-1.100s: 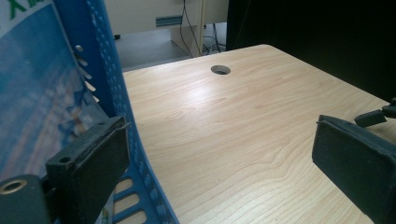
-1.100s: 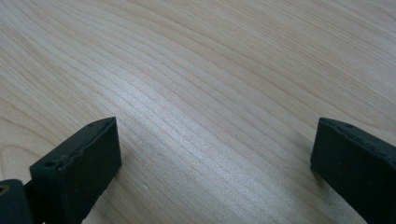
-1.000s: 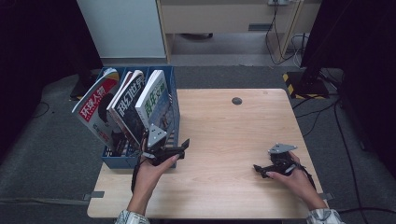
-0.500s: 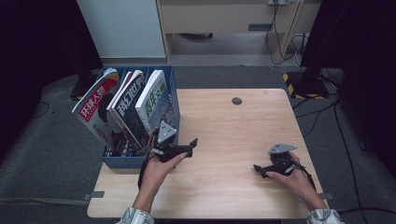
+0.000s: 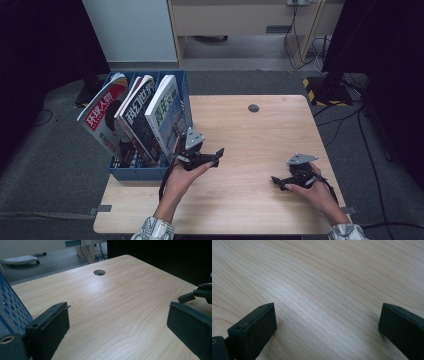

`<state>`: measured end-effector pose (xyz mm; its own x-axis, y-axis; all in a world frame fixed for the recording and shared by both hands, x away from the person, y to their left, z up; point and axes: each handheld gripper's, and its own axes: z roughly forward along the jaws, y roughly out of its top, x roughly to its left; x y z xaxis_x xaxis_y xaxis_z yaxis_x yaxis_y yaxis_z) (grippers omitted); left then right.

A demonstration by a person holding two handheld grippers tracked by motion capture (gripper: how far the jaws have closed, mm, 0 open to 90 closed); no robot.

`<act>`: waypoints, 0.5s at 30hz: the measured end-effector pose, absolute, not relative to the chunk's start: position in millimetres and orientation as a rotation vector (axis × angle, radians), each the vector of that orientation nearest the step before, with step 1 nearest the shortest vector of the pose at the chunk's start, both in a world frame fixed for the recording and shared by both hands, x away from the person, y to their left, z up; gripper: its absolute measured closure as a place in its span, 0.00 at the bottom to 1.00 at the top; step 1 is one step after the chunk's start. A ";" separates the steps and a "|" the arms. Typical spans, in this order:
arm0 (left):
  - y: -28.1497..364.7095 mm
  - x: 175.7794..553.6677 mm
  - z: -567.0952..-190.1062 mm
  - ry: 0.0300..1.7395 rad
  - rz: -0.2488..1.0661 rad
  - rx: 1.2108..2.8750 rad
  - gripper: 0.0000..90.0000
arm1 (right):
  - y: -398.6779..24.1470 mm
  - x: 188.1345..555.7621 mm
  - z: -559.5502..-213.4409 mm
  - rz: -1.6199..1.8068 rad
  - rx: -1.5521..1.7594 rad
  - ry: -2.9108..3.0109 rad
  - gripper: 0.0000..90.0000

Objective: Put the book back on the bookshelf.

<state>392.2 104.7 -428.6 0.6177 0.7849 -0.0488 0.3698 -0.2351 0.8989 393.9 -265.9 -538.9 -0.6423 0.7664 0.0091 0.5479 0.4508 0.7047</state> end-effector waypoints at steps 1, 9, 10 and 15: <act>103.1 392.7 -429.2 0.928 0.516 1.841 0.05 | -265.7 393.8 -539.0 0.994 1.125 2.393 0.02; 77.6 395.8 -438.6 0.889 0.490 1.909 0.04 | -265.9 393.9 -538.9 0.993 1.123 2.395 0.02; 77.6 395.8 -438.6 0.889 0.490 1.909 0.04 | -265.9 393.9 -538.9 0.993 1.123 2.395 0.02; 63.9 399.2 -447.5 0.880 0.470 1.942 0.04 | -265.9 393.9 -538.9 0.993 1.122 2.395 0.02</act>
